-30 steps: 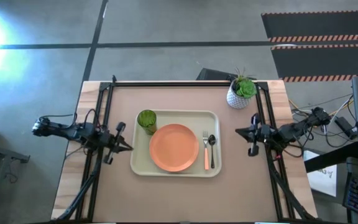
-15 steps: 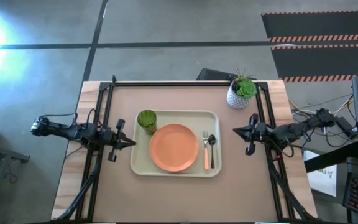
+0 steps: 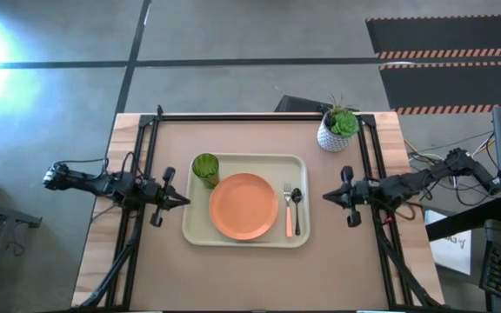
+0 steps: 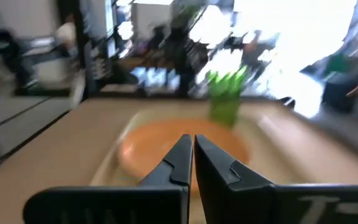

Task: Pick and place plate/cup/fork/spoon on tray
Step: Return to Home Position

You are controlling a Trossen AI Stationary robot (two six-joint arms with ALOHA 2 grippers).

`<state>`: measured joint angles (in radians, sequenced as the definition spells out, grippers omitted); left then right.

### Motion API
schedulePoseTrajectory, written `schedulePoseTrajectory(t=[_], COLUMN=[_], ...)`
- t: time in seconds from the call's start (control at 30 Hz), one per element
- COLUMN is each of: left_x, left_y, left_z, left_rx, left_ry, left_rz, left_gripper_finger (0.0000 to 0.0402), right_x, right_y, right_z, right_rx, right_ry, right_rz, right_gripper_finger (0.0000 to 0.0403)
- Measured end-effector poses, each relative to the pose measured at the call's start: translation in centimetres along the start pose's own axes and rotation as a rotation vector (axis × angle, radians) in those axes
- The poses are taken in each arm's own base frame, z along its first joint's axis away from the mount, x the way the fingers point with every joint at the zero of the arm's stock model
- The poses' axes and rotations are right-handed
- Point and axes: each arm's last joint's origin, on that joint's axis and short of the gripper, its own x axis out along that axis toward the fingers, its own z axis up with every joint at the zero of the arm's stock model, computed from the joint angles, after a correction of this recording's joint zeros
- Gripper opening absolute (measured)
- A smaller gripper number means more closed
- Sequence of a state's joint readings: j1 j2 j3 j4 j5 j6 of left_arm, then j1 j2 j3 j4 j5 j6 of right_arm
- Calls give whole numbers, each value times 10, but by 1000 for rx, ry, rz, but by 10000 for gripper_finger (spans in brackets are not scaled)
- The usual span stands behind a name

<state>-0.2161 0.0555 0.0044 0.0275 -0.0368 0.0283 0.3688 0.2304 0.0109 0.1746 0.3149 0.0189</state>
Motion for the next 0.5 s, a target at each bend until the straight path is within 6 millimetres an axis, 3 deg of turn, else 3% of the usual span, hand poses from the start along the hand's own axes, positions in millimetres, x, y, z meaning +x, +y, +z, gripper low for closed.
schedulePoseTrajectory(t=[0.2, 0.5], left_x=[0, 0], left_y=[0, 0], left_z=[1, 2], left_rx=[-24, -25], left_ry=[-12, -23], left_rz=[-2, -5], left_gripper_finger=[0, 0], right_x=[-6, -12], right_y=[-14, -34], right_z=[12, 13], right_rx=[-48, -40], right_ry=[-126, -167], right_rz=[-137, -95], right_gripper_finger=[9, 9])
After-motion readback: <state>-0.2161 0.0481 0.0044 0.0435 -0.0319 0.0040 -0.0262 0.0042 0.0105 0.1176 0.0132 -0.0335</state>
